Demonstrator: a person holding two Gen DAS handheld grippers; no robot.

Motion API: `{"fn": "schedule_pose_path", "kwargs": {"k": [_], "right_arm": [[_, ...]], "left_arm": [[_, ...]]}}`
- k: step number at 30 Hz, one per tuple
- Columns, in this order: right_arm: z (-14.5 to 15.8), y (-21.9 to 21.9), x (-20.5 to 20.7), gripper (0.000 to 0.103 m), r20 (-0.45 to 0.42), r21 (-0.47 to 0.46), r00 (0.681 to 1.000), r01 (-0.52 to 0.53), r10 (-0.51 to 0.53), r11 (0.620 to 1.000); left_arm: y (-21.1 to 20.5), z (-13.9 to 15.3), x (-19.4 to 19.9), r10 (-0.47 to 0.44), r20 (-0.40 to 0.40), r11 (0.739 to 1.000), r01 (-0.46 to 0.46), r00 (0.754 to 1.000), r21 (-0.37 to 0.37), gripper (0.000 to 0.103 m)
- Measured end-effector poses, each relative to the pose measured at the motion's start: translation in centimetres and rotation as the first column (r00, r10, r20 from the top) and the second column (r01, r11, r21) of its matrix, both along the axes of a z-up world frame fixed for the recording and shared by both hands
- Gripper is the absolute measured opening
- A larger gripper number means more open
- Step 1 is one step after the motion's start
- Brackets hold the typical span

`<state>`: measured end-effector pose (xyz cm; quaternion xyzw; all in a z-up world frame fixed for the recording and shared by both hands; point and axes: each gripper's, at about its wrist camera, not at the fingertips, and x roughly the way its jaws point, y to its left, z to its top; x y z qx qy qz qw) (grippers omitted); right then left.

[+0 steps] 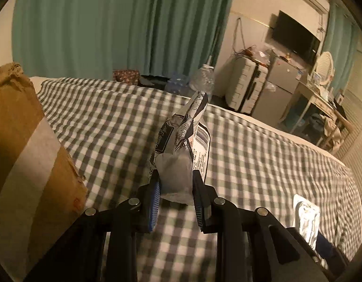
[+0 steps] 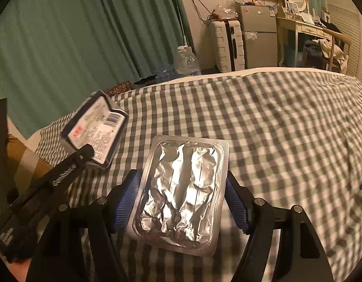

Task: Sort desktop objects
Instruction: 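Carry the snack bag and the blister pack over the cardboard box, then open both grippers to drop the bag and blister pack into the box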

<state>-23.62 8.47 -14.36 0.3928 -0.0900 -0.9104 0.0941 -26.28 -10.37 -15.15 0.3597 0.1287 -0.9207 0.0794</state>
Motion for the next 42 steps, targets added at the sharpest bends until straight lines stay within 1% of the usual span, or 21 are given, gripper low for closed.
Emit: {"fn": "schedule_pose_path", "kwargs": {"k": [2, 3, 6, 7, 10, 11, 13, 16, 18, 21, 24, 26, 27, 29, 32, 35, 37, 40, 42], "right_arm": [[0.7, 0.8, 1.0, 0.07, -0.01, 0.014, 1.0, 0.002, -0.002, 1.0], [1.1, 1.3, 1.6, 0.07, -0.015, 0.025, 1.0, 0.003, -0.003, 1.0], [1.7, 3.0, 3.4, 0.07, -0.011, 0.028, 1.0, 0.026, -0.026, 0.999], [1.8, 3.8, 4.0, 0.07, -0.005, 0.019, 0.999, 0.041, -0.041, 0.999], [2.8, 5.7, 5.6, 0.07, -0.003, 0.024, 0.998, 0.066, -0.066, 0.998], [3.4, 6.2, 6.3, 0.07, -0.004, 0.033, 0.998, 0.066, -0.066, 0.997], [4.7, 6.7, 7.5, 0.07, -0.017, 0.042, 0.998, 0.063, -0.062, 0.997], [6.8, 6.8, 9.5, 0.07, -0.051, 0.049, 0.997, 0.053, -0.051, 0.997], [8.0, 6.6, 11.0, 0.07, -0.071, 0.06, 0.997, 0.044, -0.039, 0.997], [9.7, 6.3, 12.8, 0.07, -0.103, 0.026, 0.994, 0.04, -0.037, 0.999], [11.7, 5.7, 15.1, 0.07, -0.146, 0.015, 0.989, 0.022, -0.019, 1.0], [13.4, 5.0, 16.3, 0.07, -0.178, 0.009, 0.984, -0.002, 0.004, 1.0], [14.2, 4.5, 16.8, 0.07, -0.195, 0.003, 0.981, -0.016, 0.016, 1.0], [15.7, 3.4, 17.7, 0.07, -0.22, -0.008, 0.974, -0.056, 0.053, 0.998], [17.7, 0.8, 19.2, 0.071, -0.257, -0.016, 0.957, -0.14, 0.131, 0.99], [18.7, -2.5, 19.9, 0.071, -0.26, -0.038, 0.94, -0.237, 0.219, 0.971], [18.8, -5.3, 19.9, 0.071, -0.242, -0.061, 0.927, -0.31, 0.287, 0.949], [18.5, -9.4, 19.2, 0.071, -0.212, -0.09, 0.91, -0.381, 0.356, 0.92], [18.0, -12.5, 18.2, 0.071, -0.177, -0.094, 0.9, -0.418, 0.398, 0.904]], "left_arm": [[0.3, 0.0, 0.6, -0.026, 0.032, 0.997, 0.024, 0.999, 0.069, 0.026], [0.6, 0.2, 0.9, -0.042, 0.035, 0.996, 0.039, 0.998, 0.086, 0.026], [2.8, 0.8, 2.4, -0.106, 0.038, 0.994, 0.105, 0.994, 0.022, 0.026], [3.4, 1.0, 3.0, -0.131, 0.046, 0.991, 0.13, 0.99, 0.027, 0.026], [3.9, 1.6, 4.4, -0.144, 0.06, 0.985, 0.138, 0.988, 0.1, 0.026], [4.1, 2.2, 5.3, -0.149, 0.056, 0.983, 0.142, 0.987, 0.121, 0.026], [4.4, 3.6, 6.9, -0.153, 0.035, 0.979, 0.147, 0.988, 0.139, 0.026], [5.0, 5.9, 9.5, -0.176, 0.015, 0.973, 0.172, 0.984, 0.151, 0.026], [5.0, 7.6, 11.1, -0.191, -0.002, 0.971, 0.189, 0.982, 0.145, 0.026], [4.2, 10.1, 13.1, -0.185, -0.036, 0.97, 0.189, 0.982, 0.154, 0.026], [2.6, 13.3, 15.4, -0.155, -0.09, 0.979, 0.165, 0.984, 0.121, 0.026], [1.1, 15.4, 17.1, -0.118, -0.129, 0.983, 0.134, 0.985, 0.122, 0.026], [0.6, 15.9, 17.6, -0.106, -0.141, 0.985, 0.123, 0.984, 0.121, 0.026], [-1.6, 17.9, 19.0, -0.053, -0.17, 0.991, 0.073, 0.984, 0.11, 0.026], [-5.3, 19.6, 20.9, 0.024, -0.193, 0.994, -0.004, 0.981, 0.106, 0.026], [-9.4, 19.9, 22.9, 0.091, -0.18, 0.991, -0.072, 0.979, 0.114, 0.026], [-11.9, 19.7, 23.9, 0.132, -0.166, 0.988, -0.116, 0.977, 0.103, 0.026], [-14.4, 18.5, 24.7, 0.163, -0.139, 0.985, -0.154, 0.977, 0.074, 0.026], [-15.7, 17.6, 24.8, 0.178, -0.122, 0.983, -0.17, 0.976, 0.07, 0.026]]}}
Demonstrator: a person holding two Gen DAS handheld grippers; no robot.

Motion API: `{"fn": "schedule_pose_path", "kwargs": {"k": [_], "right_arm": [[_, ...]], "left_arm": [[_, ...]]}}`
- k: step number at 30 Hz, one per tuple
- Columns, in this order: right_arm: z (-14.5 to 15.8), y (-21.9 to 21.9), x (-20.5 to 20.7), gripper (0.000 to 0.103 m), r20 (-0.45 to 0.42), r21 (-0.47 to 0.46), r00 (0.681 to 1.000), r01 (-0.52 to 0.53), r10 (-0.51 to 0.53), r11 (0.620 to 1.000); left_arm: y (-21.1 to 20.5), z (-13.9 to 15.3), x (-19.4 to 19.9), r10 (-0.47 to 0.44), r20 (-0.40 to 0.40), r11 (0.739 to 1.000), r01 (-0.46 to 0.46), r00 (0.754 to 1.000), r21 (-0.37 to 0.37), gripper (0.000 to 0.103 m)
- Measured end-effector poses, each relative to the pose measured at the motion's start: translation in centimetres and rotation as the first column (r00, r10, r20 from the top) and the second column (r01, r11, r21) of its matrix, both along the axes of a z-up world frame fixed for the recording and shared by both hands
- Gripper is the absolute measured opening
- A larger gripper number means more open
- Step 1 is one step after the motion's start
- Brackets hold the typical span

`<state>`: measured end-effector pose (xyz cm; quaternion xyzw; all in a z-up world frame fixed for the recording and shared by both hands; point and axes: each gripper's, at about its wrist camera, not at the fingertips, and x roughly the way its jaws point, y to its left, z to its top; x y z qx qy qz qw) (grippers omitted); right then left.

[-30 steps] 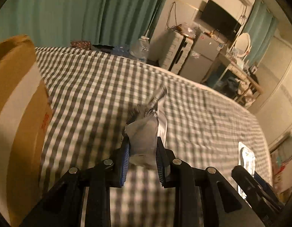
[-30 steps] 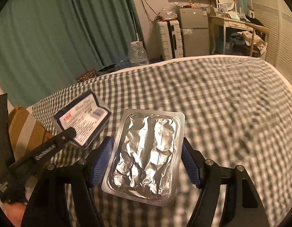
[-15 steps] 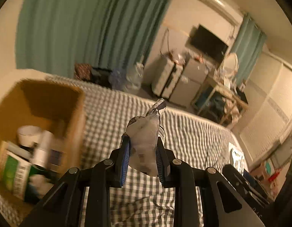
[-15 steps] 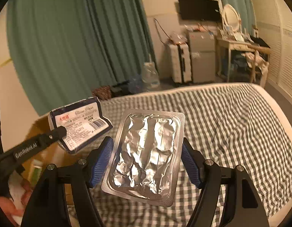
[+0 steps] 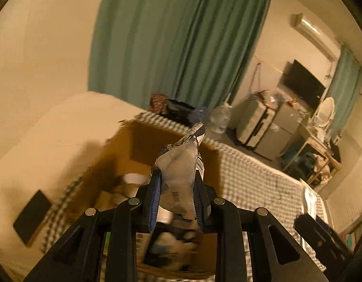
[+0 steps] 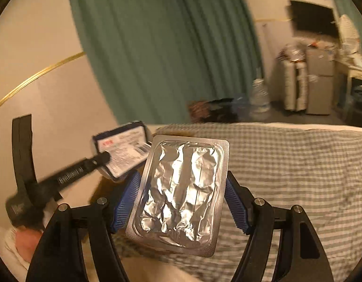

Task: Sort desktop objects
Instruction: 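Open both grippers to drop the bag and blister pack into the box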

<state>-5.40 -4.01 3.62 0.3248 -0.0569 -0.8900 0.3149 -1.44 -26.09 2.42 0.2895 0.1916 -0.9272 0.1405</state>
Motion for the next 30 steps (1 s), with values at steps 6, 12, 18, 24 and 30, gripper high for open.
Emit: {"fn": "schedule_pose_path", "kwargs": {"k": [6, 12, 18, 24, 30], "right_arm": [[-1.3, -6.4, -3.4, 0.072, 0.039, 0.058, 0.999, -0.036, 0.034, 0.998], [0.0, -6.9, -6.3, 0.099, 0.104, -0.052, 0.994, 0.023, -0.018, 0.998], [0.7, -4.5, -2.5, 0.103, -0.021, 0.036, 0.995, 0.096, -0.095, 0.995], [0.6, 0.2, 1.2, 0.103, -0.168, 0.176, 0.969, 0.211, -0.182, 0.961], [0.4, 4.2, 3.2, 0.103, -0.23, 0.245, 0.945, 0.289, -0.234, 0.925]], "left_arm": [[-4.0, -2.8, 0.0, 0.009, 0.058, 1.0, -0.009, 0.998, 0.009, 0.057], [-4.7, -4.1, 0.5, -0.035, 0.097, 0.997, 0.042, 0.995, -0.069, 0.085], [-3.2, -3.8, 2.0, -0.088, 0.048, 0.992, 0.092, 0.995, -0.09, 0.097], [-0.5, -3.0, 2.8, -0.111, 0.023, 0.988, 0.113, 0.994, -0.11, 0.103], [3.2, -1.1, 3.3, -0.108, 0.01, 0.99, 0.108, 0.994, -0.089, 0.103]]}}
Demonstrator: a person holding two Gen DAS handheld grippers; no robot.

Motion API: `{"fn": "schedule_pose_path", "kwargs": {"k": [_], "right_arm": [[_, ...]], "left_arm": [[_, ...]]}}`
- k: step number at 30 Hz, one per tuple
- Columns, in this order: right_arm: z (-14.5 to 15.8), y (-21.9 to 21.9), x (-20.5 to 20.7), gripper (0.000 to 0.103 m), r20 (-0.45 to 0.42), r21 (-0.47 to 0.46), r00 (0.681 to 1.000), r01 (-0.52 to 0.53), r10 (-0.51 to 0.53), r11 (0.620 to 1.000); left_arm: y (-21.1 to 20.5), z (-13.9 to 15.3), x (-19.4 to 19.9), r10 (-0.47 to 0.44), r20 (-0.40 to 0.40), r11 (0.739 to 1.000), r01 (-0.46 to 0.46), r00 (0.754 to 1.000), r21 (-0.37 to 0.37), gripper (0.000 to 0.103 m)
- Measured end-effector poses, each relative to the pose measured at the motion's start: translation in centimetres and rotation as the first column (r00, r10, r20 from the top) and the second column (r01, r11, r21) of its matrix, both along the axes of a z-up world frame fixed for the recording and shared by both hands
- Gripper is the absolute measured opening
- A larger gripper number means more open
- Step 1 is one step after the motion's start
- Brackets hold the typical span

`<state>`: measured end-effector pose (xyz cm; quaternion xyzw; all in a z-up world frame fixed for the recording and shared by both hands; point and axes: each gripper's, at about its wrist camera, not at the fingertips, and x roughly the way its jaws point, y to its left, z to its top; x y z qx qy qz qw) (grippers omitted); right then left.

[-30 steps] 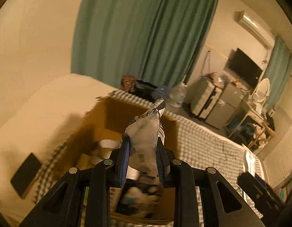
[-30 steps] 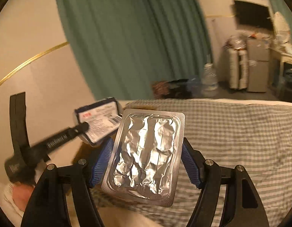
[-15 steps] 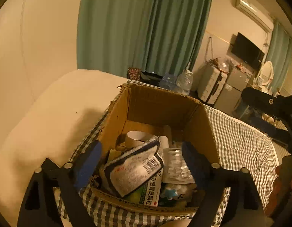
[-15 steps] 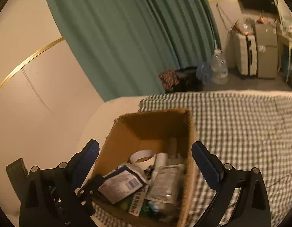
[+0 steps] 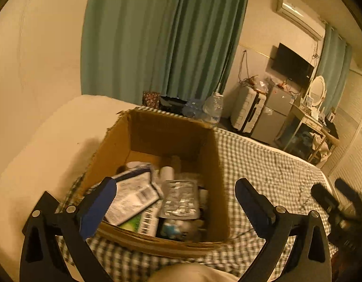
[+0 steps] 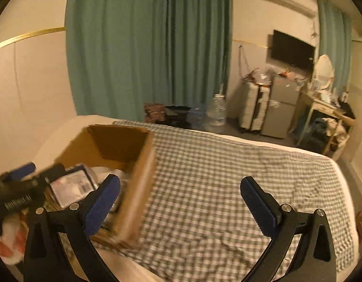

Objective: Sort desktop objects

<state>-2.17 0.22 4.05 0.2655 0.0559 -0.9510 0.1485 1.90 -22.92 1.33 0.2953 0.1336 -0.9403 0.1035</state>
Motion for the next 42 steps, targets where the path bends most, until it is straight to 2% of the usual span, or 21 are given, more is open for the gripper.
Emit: {"fn": "schedule_pose_path", "kwargs": {"k": [6, 12, 16, 19, 24, 28, 32, 37, 40, 42], "right_arm": [[-0.4, 3.9, 1.0, 0.103, 0.063, -0.041, 0.994, 0.089, -0.086, 0.995], [-0.3, 6.6, 1.9, 0.103, 0.088, -0.085, 0.986, 0.149, -0.142, 0.985], [0.5, 7.3, 2.5, 0.103, 0.075, -0.096, 0.986, 0.157, -0.15, 0.983], [0.6, 7.5, 2.8, 0.103, 0.068, -0.077, 0.986, 0.154, -0.149, 0.985], [0.0, 7.7, 2.0, 0.103, 0.104, -0.086, 0.984, 0.151, -0.142, 0.985], [-0.7, 8.2, 1.4, 0.103, 0.101, -0.088, 0.983, 0.165, -0.156, 0.982], [-1.3, 9.3, 0.8, 0.103, 0.153, -0.103, 0.973, 0.189, -0.172, 0.976], [-1.1, 10.0, 1.3, 0.103, 0.142, -0.108, 0.973, 0.2, -0.184, 0.974], [-0.9, 9.6, 1.7, 0.103, 0.131, -0.087, 0.978, 0.176, -0.164, 0.98], [-0.8, 9.4, 2.4, 0.103, 0.094, -0.06, 0.984, 0.16, -0.154, 0.985]], "left_arm": [[4.2, 2.7, 1.9, -0.05, -0.073, 0.998, 0.047, 0.996, -0.041, 0.103], [5.7, 3.7, 3.2, -0.03, -0.068, 0.997, 0.025, 0.997, -0.078, 0.103], [5.8, 3.4, 2.9, -0.015, -0.035, 0.998, 0.013, 0.999, -0.061, 0.103], [6.6, 3.2, 2.9, -0.021, -0.011, 0.994, 0.02, 1.0, -0.107, 0.103], [6.9, 2.7, 2.2, -0.031, 0.019, 0.99, 0.034, 0.999, -0.137, 0.103], [6.6, 2.2, 2.0, -0.026, 0.017, 0.992, 0.028, 1.0, -0.123, 0.103], [7.5, 1.0, 1.6, -0.041, 0.058, 0.987, 0.05, 0.997, -0.153, 0.103], [7.8, 0.5, 2.1, -0.068, 0.049, 0.989, 0.073, 0.996, -0.127, 0.103], [8.6, 0.4, 2.2, -0.055, 0.049, 0.976, 0.064, 0.997, -0.21, 0.103], [8.9, 0.5, 2.4, -0.025, 0.028, 0.968, 0.031, 0.999, -0.247, 0.103]]}}
